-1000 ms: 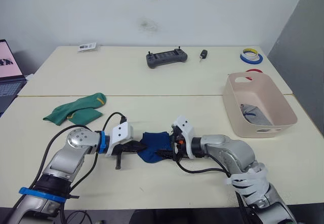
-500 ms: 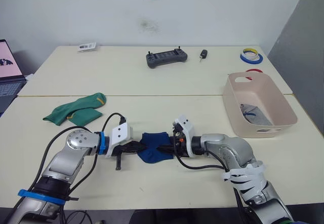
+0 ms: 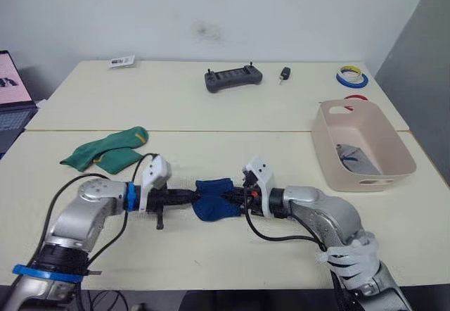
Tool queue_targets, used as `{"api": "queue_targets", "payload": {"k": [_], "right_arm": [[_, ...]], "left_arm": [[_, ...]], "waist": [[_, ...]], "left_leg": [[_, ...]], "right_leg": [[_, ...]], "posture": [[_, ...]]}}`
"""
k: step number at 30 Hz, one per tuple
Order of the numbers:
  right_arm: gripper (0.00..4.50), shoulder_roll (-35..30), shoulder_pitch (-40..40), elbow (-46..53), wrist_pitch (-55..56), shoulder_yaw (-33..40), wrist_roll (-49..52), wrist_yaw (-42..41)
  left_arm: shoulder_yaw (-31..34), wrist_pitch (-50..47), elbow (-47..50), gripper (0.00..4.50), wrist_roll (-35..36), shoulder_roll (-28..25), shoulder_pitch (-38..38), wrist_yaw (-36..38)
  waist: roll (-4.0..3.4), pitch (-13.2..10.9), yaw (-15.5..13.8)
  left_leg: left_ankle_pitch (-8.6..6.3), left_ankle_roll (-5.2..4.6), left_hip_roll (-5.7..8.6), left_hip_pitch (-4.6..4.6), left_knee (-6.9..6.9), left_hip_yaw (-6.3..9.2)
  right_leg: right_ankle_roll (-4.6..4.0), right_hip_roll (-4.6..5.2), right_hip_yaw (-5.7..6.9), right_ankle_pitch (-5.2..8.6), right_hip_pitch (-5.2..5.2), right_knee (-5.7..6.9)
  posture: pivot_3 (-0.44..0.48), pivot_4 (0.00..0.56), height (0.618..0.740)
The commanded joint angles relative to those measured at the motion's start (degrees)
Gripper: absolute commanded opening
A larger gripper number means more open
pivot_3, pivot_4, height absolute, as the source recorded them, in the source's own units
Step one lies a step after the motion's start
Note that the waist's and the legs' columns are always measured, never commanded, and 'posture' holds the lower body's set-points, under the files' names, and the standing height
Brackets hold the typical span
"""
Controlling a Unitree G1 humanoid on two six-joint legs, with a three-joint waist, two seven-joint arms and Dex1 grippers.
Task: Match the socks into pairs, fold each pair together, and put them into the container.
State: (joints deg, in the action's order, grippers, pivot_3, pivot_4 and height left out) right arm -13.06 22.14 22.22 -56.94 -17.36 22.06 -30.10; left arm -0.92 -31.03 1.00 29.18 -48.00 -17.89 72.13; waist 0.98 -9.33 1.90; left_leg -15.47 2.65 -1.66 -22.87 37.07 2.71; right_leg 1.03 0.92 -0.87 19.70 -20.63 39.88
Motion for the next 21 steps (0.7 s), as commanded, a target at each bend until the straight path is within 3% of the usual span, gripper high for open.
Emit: {"api": "queue_targets", "payload": {"k": [1,6,13,17,21], "right_arm": [[0.0,-2.39,-1.48,9.97,1.28,3.11,0.59,1.38],[0.0,-7.27,-3.79,20.24,-0.1,10.53,2.58,2.38],[0.0,-11.39,-9.23,28.52,1.24,27.63,8.44,2.94],[0.0,-16.79,-10.56,27.75,1.56,39.44,9.63,2.83],[0.0,-28.17,-12.45,21.76,5.66,49.47,5.98,-0.96]], "left_arm": [[3.49,-8.6,5.74,0.62,6.67,-2.65,-4.38,1.08],[2.74,-16.79,11.79,2.17,13.09,-1.94,-13.12,0.16],[-4.51,-17.69,13.66,4.42,11.21,2.18,-24.89,-0.25],[-7.85,-15.84,11.49,4.47,8.84,5.86,-29.27,-0.43],[-9.4,-14.14,9.57,4.47,7.24,9.16,-31.94,-0.28]], "waist": [[0.0,-0.01,-0.16],[0.08,-0.08,-0.14],[0.1,-0.12,-0.23],[0.09,-0.13,-0.15],[-0.04,-0.23,-0.24]], "left_leg": [[0.0,0.0,0.01,0.01,0.0,-0.01],[0.01,0.02,0.07,0.0,0.01,-0.08],[0.03,0.05,0.06,0.02,-0.02,-0.09],[0.04,0.07,0.09,0.02,0.01,-0.21],[0.05,0.04,0.13,0.03,-0.02,-0.33]], "right_leg": [[0.0,0.01,-0.01,0.0,0.02,-0.02],[0.01,0.02,-0.03,0.01,0.08,-0.12],[0.01,-0.2,-0.05,0.01,0.14,-0.16],[0.01,-0.2,-0.13,0.0,0.15,-0.17],[0.01,-0.21,-0.15,0.0,0.16,-0.23]], "posture": [[0.0,0.15,0.74],[0.0,0.15,0.74],[0.0,0.15,0.74],[0.0,0.15,0.74],[0.0,0.15,0.74]]}}
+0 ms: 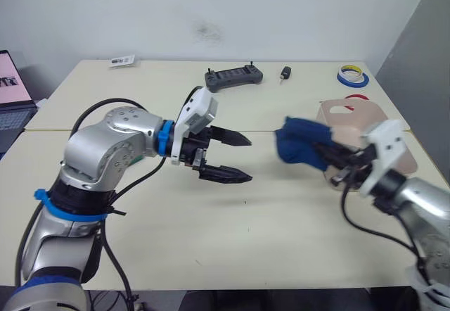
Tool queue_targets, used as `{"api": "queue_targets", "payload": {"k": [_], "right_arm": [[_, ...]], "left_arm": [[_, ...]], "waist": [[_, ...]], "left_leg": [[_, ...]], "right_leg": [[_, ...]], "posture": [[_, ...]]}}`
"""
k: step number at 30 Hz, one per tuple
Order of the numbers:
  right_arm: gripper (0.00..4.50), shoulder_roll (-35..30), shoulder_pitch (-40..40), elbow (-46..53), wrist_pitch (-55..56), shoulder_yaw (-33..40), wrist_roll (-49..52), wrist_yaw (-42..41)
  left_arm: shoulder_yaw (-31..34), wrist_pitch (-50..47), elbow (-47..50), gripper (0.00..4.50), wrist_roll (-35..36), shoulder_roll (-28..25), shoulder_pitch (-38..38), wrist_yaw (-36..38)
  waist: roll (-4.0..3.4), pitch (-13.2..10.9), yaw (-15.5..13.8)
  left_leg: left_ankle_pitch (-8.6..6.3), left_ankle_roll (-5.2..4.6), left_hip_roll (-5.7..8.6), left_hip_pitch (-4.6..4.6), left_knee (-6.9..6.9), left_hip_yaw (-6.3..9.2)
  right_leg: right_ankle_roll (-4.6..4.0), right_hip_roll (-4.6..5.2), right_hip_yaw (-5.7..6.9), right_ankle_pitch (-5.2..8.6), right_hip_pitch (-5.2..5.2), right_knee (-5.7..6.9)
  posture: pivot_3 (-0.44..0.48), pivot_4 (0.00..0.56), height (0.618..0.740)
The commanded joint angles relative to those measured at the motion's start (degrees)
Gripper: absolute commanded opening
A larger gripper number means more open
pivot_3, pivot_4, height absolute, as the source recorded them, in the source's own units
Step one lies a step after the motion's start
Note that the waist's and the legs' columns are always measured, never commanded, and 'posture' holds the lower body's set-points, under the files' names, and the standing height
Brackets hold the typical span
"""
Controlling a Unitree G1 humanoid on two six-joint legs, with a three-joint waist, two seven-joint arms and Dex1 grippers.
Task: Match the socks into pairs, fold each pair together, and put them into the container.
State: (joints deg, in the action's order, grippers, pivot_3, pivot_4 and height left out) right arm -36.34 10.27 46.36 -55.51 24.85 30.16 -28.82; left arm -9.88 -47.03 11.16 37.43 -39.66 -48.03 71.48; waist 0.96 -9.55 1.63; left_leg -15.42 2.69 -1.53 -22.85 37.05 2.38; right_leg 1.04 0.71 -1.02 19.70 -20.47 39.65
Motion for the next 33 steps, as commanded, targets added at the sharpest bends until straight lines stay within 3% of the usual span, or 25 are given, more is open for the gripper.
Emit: {"api": "queue_targets", "payload": {"k": [1,4,7,16,23,33], "right_arm": [[0.0,-7.4,-0.99,-4.58,5.99,8.47,-3.46,-2.94],[0.0,-15.69,-2.99,-14.25,16.39,8.3,-11.36,-5.84],[0.0,-22.23,-3.57,-24.92,30.71,2.45,-19.89,-8.18],[0.0,-26.03,13.38,-55.09,62.97,-19.99,-37.58,-9.68],[0.0,-25.8,16.02,-62.47,73.2,-25.62,-40.62,-13.37],[0.0,-26.58,17.69,-62.74,74.38,-28.43,-39.6,-23.3]], "left_arm": [[-0.5,2.04,-0.82,4.47,-1.03,1.24,-2.15,0.8],[-0.65,2.59,-0.96,4.47,-0.98,2.0,-2.42,1.56],[-1.21,3.36,-0.46,4.47,-1.33,2.55,-2.2,2.15],[-2.12,4.52,0.82,4.47,-2.46,4.28,-1.56,1.64],[-2.22,4.07,2.01,4.47,-2.77,4.97,-0.62,-0.05],[-4.03,6.28,0.81,4.47,-5.24,6.22,-0.73,-0.39]], "waist": [[-0.01,-0.01,0.1],[-0.02,-0.01,0.18],[-0.02,-0.01,0.23],[-0.05,-0.14,0.33],[-0.04,-0.15,0.03],[-0.06,-0.18,0.04]], "left_leg": [[0.0,0.0,0.02,0.0,0.01,-0.04],[0.0,-0.01,0.02,0.02,0.0,-0.14],[0.0,-0.01,0.01,0.02,0.01,-0.3],[0.06,0.08,-0.08,0.19,0.14,-0.9],[0.13,0.2,-0.19,0.04,0.14,-0.95],[0.1,0.16,-0.16,0.07,0.68,-0.9]], "right_leg": [[0.0,-0.02,-0.02,0.0,0.01,-0.03],[-0.01,-0.17,-0.07,-0.01,0.04,-0.11],[-0.01,-0.24,-0.13,-0.01,0.04,-0.14],[-0.01,-0.25,-0.56,-0.02,0.04,-0.01],[0.01,-0.16,-0.87,-0.02,-0.03,-0.19],[0.14,-0.11,-1.02,-0.08,-0.01,0.21]], "posture": [[0.0,0.15,0.74],[0.0,0.15,0.74],[0.0,0.15,0.74],[0.0,0.15,0.74],[0.0,0.15,0.74],[0.0,0.15,0.74]]}}
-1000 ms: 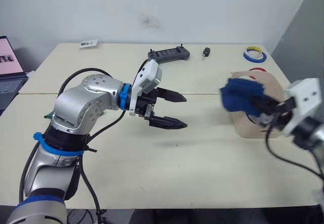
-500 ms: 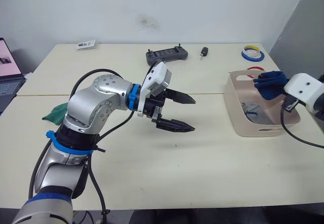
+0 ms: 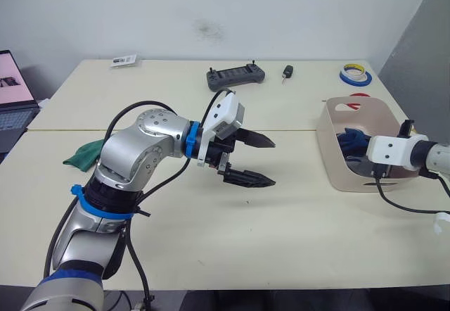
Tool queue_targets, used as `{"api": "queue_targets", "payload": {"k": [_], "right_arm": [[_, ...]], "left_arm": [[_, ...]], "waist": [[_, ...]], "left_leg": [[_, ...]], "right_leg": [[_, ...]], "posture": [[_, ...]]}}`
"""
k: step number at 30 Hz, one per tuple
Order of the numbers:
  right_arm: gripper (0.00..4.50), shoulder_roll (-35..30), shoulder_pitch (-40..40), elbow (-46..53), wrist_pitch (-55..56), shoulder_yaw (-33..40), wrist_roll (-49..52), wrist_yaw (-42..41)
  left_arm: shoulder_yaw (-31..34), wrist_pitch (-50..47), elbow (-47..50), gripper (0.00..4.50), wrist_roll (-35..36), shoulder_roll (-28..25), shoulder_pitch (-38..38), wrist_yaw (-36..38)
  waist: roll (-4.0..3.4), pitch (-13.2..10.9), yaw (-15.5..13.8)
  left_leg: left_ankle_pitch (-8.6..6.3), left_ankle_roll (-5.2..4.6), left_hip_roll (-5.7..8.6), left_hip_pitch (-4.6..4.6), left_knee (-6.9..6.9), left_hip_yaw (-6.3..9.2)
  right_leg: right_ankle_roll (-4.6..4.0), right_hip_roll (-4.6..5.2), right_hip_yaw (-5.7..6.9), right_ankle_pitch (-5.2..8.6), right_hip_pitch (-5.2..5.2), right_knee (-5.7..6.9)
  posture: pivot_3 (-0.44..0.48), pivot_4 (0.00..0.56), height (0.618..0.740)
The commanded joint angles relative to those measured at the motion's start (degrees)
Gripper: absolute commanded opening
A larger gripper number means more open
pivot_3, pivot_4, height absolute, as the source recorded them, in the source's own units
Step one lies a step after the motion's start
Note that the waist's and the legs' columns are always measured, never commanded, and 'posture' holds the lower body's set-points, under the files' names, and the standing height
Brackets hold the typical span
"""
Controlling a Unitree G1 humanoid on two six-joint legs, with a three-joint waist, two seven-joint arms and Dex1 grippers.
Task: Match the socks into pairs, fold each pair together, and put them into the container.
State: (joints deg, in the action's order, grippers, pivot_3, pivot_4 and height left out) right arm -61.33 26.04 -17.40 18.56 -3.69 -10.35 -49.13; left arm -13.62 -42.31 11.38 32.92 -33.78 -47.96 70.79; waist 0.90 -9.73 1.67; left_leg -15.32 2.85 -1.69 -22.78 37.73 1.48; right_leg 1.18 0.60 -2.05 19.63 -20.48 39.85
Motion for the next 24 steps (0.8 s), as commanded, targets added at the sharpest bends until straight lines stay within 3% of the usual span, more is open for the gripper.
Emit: {"api": "queue_targets", "payload": {"k": [1,13,19,24], "right_arm": [[0.34,-1.74,2.59,0.6,0.45,-0.04,0.84,-4.11],[4.36,-4.23,14.41,-5.22,-3.52,-2.15,2.7,-20.49],[4.36,-7.83,17.67,-6.47,-7.08,-2.45,3.22,-27.18],[4.36,-5.48,19.61,-5.24,-15.5,0.26,6.11,-24.74]], "left_arm": [[-0.43,1.83,0.43,4.49,-1.0,0.46,-0.82,0.37],[-0.85,3.51,-0.4,4.5,-2.74,1.32,-0.84,0.45],[-0.75,3.86,-0.72,4.5,-3.13,1.48,-0.78,0.48],[-0.58,3.95,-0.79,4.5,-3.15,1.52,-0.81,0.45]], "waist": [[0.0,0.0,0.0],[-0.04,-0.05,0.01],[-0.09,-0.1,0.01],[-0.1,-0.1,0.26]], "left_leg": [[-0.01,-0.01,0.0,0.0,0.05,0.0],[-0.1,-0.18,-0.02,0.01,0.14,0.0],[-0.14,-0.25,-0.02,0.0,0.16,-0.02],[-0.15,-0.26,-0.03,0.02,0.17,-0.04]], "right_leg": [[0.0,0.0,-0.01,0.0,0.01,0.04],[0.0,-0.01,-0.07,0.0,0.0,0.04],[0.0,0.02,-0.09,0.0,0.0,0.03],[0.0,0.02,-0.13,0.0,-0.01,0.06]], "posture": [[0.0,0.15,0.74],[0.0,0.15,0.74],[0.0,0.15,0.74],[0.0,0.15,0.74]]}}
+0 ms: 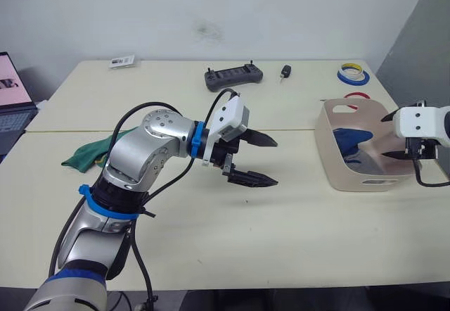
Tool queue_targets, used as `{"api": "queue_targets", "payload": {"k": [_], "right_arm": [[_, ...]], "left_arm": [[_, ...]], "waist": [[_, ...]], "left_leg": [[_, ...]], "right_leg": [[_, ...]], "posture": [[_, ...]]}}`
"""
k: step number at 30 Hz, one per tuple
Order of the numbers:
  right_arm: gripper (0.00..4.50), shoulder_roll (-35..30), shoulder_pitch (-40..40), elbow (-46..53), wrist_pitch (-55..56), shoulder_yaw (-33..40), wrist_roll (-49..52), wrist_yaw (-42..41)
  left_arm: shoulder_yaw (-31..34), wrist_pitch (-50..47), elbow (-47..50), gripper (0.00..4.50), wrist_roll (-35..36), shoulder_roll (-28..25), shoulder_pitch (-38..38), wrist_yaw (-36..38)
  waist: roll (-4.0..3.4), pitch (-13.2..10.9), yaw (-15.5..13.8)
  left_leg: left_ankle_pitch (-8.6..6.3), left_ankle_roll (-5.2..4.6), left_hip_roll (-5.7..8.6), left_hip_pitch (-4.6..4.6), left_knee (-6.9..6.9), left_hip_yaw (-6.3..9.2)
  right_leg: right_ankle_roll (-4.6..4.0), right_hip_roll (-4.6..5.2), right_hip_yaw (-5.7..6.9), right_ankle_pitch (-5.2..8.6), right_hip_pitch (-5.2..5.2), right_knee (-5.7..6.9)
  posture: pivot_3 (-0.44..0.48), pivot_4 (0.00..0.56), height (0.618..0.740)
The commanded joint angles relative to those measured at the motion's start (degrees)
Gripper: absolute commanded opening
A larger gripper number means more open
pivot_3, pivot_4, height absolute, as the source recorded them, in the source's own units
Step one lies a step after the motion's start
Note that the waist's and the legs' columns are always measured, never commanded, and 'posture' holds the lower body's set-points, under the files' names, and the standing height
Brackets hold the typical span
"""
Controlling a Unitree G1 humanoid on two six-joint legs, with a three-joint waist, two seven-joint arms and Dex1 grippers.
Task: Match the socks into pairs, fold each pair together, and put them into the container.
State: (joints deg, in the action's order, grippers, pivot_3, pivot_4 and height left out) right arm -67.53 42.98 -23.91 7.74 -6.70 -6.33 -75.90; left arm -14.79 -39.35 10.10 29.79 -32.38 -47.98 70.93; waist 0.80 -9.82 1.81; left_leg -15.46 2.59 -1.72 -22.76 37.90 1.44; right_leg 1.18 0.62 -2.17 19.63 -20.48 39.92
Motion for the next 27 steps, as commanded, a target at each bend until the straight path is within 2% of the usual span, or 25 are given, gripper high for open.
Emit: {"api": "queue_targets", "payload": {"k": [1,7,11,20,21,27], "right_arm": [[4.36,1.43,3.05,1.09,-5.79,3.47,2.08,3.13],[4.36,5.36,2.96,1.08,-10.61,4.56,1.9,9.0],[3.47,7.82,3.15,1.48,-15.93,5.74,3.03,11.94],[0.21,13.06,-0.26,-0.39,-20.92,4.01,2.39,16.29],[0.02,13.25,-1.04,-0.51,-21.32,3.52,2.19,15.89],[0.02,12.77,-3.83,-0.25,-22.73,1.3,0.45,14.4]], "left_arm": [[0.6,0.96,0.52,4.5,0.01,0.16,-0.85,0.31],[0.72,0.88,0.53,4.5,0.03,0.28,-1.07,0.25],[0.97,0.49,1.17,4.5,0.38,0.23,-0.86,-0.03],[0.71,0.4,1.16,4.5,0.27,1.01,-0.96,-0.51],[0.66,0.46,1.14,4.5,0.16,1.04,-0.93,-0.52],[0.69,0.77,1.02,4.5,-0.48,0.6,-0.52,-0.58]], "waist": [[-0.01,0.0,0.15],[-0.01,0.0,-0.07],[-0.01,0.0,-0.11],[-0.01,0.0,-0.06],[-0.01,0.0,-0.08],[-0.01,0.0,-0.08]], "left_leg": [[0.0,0.0,0.0,0.01,0.0,-0.02],[0.0,0.01,0.01,-0.01,0.01,-0.03],[0.0,0.01,0.03,-0.03,0.01,-0.01],[0.01,0.01,0.02,-0.03,0.02,-0.02],[0.01,0.01,0.02,-0.03,0.02,-0.02],[0.0,0.01,0.03,-0.04,0.02,-0.01]], "right_leg": [[0.0,0.0,-0.04,0.0,-0.01,0.02],[0.0,0.0,-0.03,0.0,-0.01,0.02],[0.0,0.01,-0.01,0.0,-0.03,0.02],[0.0,0.0,-0.02,0.0,-0.02,0.02],[0.0,0.0,-0.02,0.0,-0.03,0.02],[0.0,0.0,-0.01,0.0,-0.02,0.02]], "posture": [[0.0,0.15,0.74],[0.0,0.15,0.74],[0.0,0.15,0.74],[0.0,0.15,0.74],[0.0,0.15,0.74],[0.0,0.15,0.74]]}}
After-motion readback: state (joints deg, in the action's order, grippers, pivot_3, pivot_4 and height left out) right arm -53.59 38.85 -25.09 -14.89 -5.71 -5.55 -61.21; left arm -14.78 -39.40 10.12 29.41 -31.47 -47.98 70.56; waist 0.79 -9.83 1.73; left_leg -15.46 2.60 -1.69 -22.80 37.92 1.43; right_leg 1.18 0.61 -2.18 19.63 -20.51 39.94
